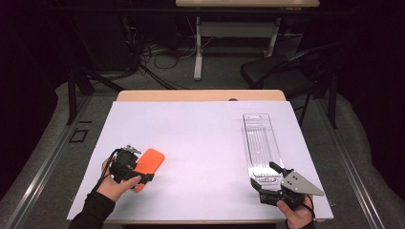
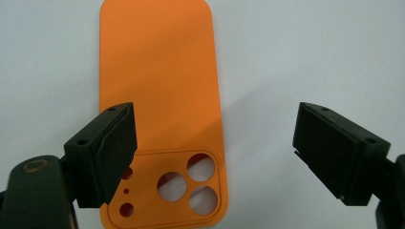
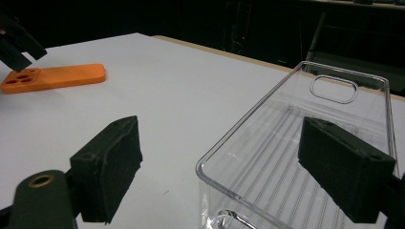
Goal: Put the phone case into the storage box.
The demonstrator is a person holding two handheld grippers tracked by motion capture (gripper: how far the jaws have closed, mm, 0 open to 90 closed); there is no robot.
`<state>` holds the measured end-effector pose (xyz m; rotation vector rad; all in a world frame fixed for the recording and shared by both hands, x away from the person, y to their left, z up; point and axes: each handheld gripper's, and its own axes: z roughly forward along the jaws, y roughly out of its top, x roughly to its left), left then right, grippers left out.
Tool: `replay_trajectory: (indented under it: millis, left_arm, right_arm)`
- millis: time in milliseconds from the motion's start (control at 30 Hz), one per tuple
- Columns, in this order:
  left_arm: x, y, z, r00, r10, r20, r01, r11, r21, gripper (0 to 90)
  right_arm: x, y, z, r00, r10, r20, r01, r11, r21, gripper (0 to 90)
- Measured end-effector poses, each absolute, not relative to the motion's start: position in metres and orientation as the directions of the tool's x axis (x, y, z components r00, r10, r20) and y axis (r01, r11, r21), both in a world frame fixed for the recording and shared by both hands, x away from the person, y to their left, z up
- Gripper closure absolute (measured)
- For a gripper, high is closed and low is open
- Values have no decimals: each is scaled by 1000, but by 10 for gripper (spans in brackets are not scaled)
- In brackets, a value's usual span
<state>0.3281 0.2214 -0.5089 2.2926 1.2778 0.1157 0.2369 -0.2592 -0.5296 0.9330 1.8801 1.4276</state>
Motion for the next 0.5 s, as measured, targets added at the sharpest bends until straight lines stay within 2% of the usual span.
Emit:
replay_trajectory:
  millis: [267, 333, 433, 500]
  left_arm:
    - [336, 223, -510, 547, 804, -232, 796, -414, 441, 68]
    - [338, 223, -510, 556, 799, -231, 796, -431, 426, 63]
    - [339, 221, -510, 567, 791, -230, 793, -448, 413, 3]
    - [341, 220, -510, 566, 794, -223, 794, -452, 407, 3]
  right_arm:
    - [237, -259, -530, -578, 815, -42, 178, 176, 968, 141]
    - [237, -259, -530, -578, 815, -39, 182, 176, 968, 141]
    - [237, -259, -530, -579, 814, -40, 181, 177, 967, 141]
    - [237, -259, -530, -579, 814, -39, 182, 176, 967, 141]
